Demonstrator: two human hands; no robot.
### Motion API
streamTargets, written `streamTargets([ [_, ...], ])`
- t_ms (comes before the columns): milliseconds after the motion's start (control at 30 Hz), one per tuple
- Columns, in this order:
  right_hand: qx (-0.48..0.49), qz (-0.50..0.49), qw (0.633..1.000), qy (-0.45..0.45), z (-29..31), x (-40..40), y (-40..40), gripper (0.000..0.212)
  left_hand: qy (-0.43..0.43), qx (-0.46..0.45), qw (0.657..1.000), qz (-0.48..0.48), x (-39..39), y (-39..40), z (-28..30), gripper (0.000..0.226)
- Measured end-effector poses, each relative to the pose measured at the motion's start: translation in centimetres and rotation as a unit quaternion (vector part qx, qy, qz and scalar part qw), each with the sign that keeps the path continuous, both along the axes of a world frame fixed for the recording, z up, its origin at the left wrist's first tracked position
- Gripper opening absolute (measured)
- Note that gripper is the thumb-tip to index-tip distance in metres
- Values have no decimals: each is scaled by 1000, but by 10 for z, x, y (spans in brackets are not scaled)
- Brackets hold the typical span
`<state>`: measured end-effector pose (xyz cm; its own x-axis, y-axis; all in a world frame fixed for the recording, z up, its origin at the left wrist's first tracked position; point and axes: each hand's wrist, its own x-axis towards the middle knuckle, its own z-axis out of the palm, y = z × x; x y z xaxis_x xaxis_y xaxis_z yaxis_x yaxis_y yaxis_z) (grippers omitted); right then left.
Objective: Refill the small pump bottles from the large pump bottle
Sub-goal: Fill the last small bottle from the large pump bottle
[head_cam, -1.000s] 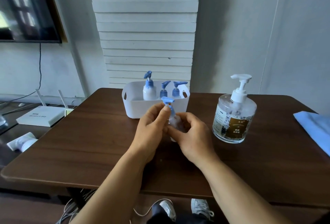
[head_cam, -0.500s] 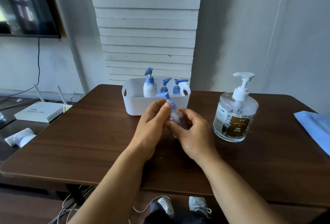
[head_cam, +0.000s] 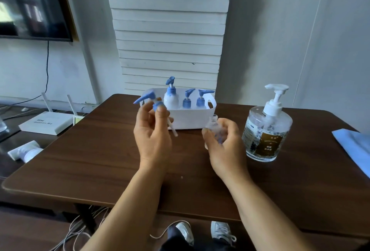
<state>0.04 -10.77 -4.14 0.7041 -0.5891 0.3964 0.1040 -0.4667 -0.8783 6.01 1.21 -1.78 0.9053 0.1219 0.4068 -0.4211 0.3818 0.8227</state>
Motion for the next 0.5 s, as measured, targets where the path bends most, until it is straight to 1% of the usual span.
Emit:
streamTargets([
  [33, 7, 0, 1000, -18, 1, -1, 1, 36, -4, 68, 998, 15, 0, -1, -2, 17],
  [67, 11, -1, 999, -37, 2, -1, 2, 33, -8, 157, 987, 15, -1, -3, -4, 18],
  [133, 16, -2, 998, -63, 1, 1, 3, 30, -20, 331, 943, -14, -3, -7, -10, 16],
  [167, 13, -3, 998, -68, -1, 1, 2, 32, -36, 395, 918, -25, -5, -8, -11, 14],
  [233, -3, -10, 997, -73, -2, 2, 1, 40, -60, 485, 872, -31, -6, -9, -14, 15],
  [300, -17, -16, 997, -74, -1, 2, 0, 46, -60, 525, 848, -30, -4, -9, -17, 16],
  [400, -31, -19, 997, -65, -1, 3, 1, 47, -64, 561, 825, -26, 1, -11, -23, 15],
  [467, -23, -18, 998, -64, 0, 3, 2, 41, -58, 570, 819, -13, 0, -13, -23, 16],
  [500, -13, -15, 997, -69, 2, 2, 2, 37, -56, 565, 823, 0, -2, -14, -21, 20],
])
